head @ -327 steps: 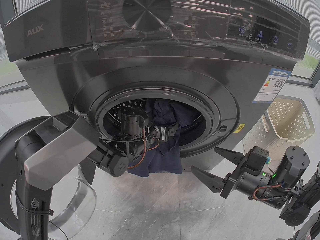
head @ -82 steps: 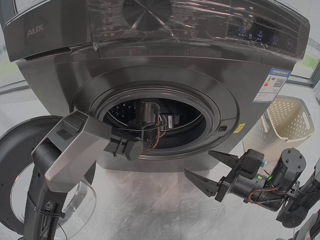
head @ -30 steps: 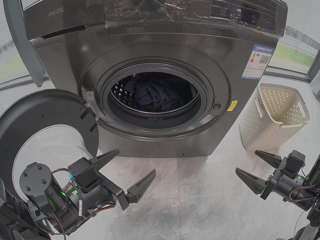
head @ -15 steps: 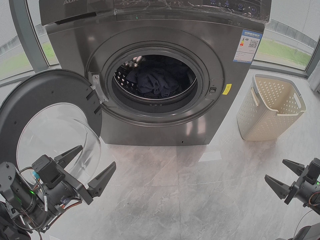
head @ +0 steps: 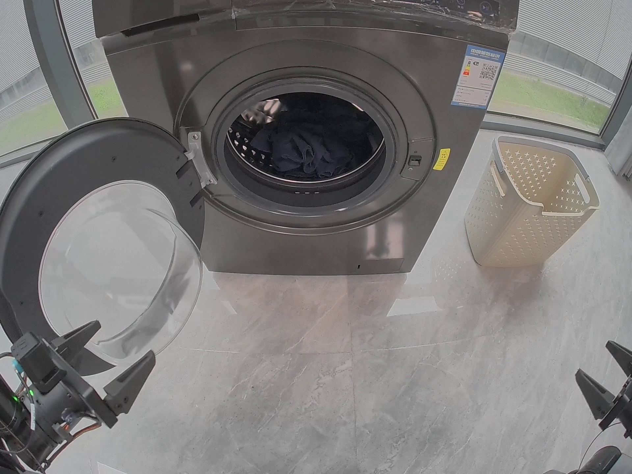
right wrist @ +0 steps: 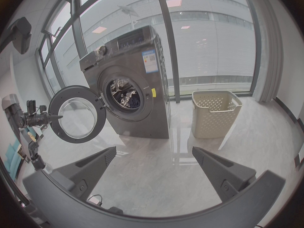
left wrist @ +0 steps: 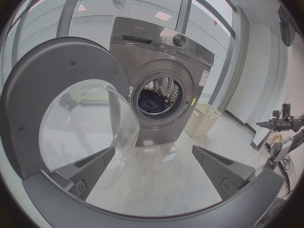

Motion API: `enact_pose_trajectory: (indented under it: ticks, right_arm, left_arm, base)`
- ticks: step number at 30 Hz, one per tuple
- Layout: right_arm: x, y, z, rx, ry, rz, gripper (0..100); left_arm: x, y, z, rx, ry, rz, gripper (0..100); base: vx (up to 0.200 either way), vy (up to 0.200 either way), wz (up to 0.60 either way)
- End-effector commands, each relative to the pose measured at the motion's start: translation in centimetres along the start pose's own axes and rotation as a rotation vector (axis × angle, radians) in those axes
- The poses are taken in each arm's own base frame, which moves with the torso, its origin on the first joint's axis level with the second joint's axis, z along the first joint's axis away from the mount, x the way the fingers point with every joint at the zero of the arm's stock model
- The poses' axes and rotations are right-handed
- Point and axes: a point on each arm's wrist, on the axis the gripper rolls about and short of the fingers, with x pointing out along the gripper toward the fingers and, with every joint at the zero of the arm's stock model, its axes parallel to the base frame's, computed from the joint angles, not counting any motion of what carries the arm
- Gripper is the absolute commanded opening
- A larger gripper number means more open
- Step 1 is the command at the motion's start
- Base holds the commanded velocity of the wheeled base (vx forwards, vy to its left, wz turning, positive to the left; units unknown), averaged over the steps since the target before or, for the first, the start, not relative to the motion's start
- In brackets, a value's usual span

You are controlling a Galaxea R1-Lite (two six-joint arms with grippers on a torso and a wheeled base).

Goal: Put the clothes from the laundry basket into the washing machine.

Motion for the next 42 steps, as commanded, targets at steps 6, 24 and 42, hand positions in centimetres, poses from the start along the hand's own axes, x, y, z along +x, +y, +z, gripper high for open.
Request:
enact_pose_trajectory:
  ticks: [6, 24, 42]
  right_arm:
    - [-3.3, 0.1, -1.2, -0.004, -0.189, -0.049, 100]
    - [-3.2, -0.4, -5.1, 0.030, -0.075, -0.283, 100]
    - [-3.7, 0.1, -5.9, -0.079, -0.096, -0.220, 100]
  left_arm:
    - [-7.3, 1.8, -1.8, -0.037, -0.137, 0.152, 100]
    - [-11.2, 0.6, -6.8, -0.027, -0.142, 0.146, 100]
    - [-11.3, 1.0, -7.4, 0.072, -0.076, 0.331, 100]
  base:
    - [-0.100, 0.000, 0.00]
    - [0.000, 0.000, 0.00]
    - [0.000, 0.033, 0.00]
